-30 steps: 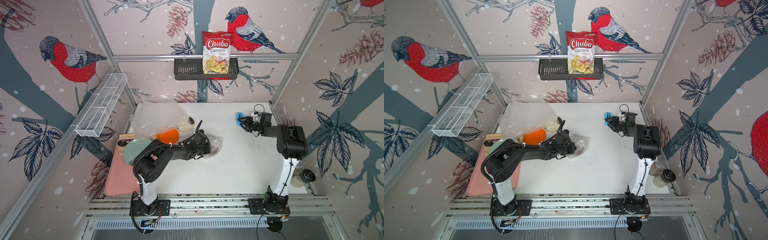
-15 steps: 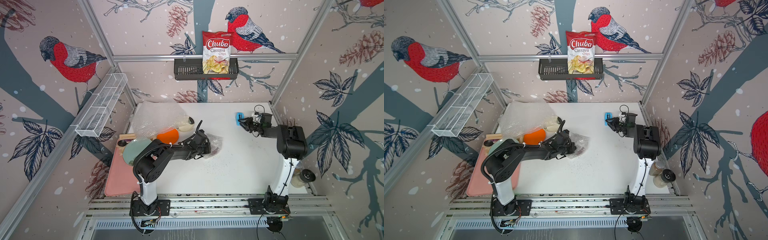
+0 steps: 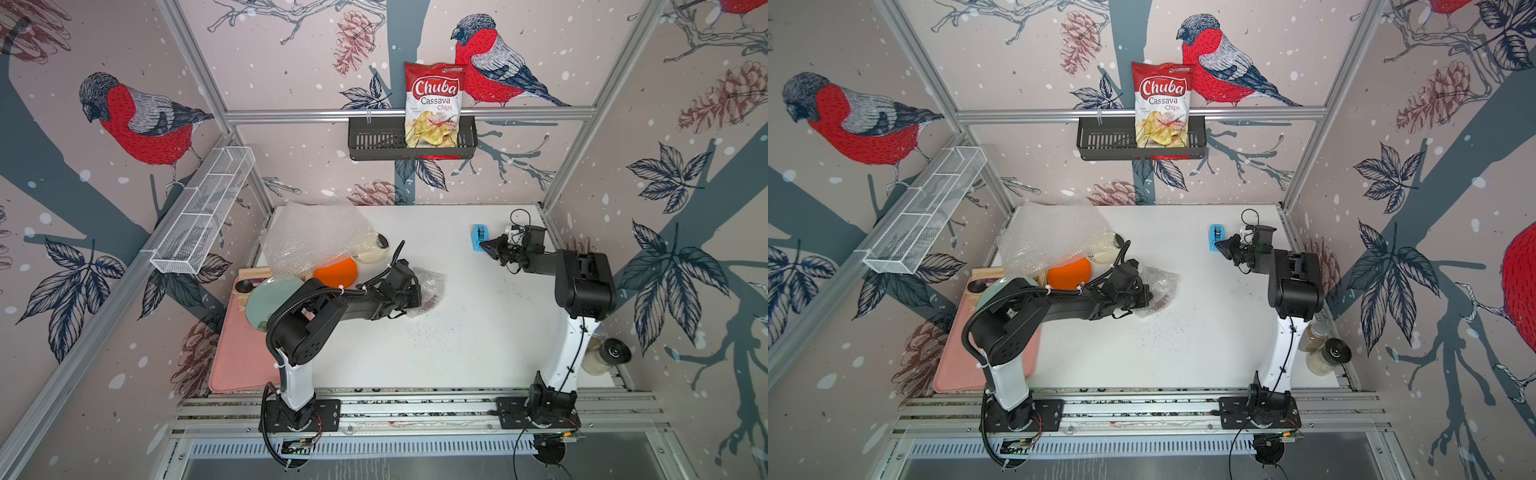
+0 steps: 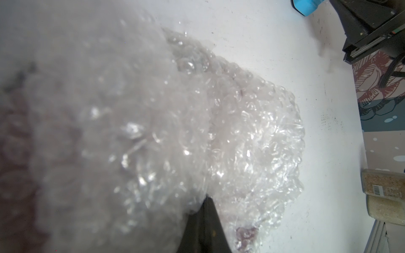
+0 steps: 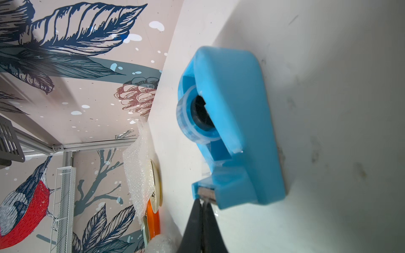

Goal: Wrap dinner plates in bubble wrap
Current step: Pull the tape from the tape cutter.

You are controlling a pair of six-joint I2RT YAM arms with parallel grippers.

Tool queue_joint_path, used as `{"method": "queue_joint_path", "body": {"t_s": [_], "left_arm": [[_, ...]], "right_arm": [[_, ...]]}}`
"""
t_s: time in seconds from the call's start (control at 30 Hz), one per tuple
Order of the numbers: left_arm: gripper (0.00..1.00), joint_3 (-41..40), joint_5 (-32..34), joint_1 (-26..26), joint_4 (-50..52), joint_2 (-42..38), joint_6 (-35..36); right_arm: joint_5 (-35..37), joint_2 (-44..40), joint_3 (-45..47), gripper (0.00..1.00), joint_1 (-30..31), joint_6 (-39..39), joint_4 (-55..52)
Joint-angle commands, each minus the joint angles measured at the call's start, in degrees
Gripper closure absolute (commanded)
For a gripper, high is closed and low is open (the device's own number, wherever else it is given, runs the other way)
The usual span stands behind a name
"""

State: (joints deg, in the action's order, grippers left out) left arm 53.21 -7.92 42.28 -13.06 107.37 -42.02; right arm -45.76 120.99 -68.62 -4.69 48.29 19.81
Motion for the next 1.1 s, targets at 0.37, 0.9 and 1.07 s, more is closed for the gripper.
{"method": "queue_joint_path", "body": {"t_s": [0.37,0.9,1.07], "left_arm": [[1.0,-0.6,4.6,-0.3,11.0,1.0,0.3],[1.0,-1.3,4.7,-0.3,10.3,0.9,-0.2],[1.0,-1.0,4.7,-0.3,10.6,1.2,0.0]], "right_arm": [[2.4,0.1,-6.5,1.0,-0.2,0.8,-13.2],[-0.6,-1.6,-10.7,1.0,0.1,3.4,-20.0],[-2.9,0.3,-12.1,1.0,0.8,4.2,-20.8]]}}
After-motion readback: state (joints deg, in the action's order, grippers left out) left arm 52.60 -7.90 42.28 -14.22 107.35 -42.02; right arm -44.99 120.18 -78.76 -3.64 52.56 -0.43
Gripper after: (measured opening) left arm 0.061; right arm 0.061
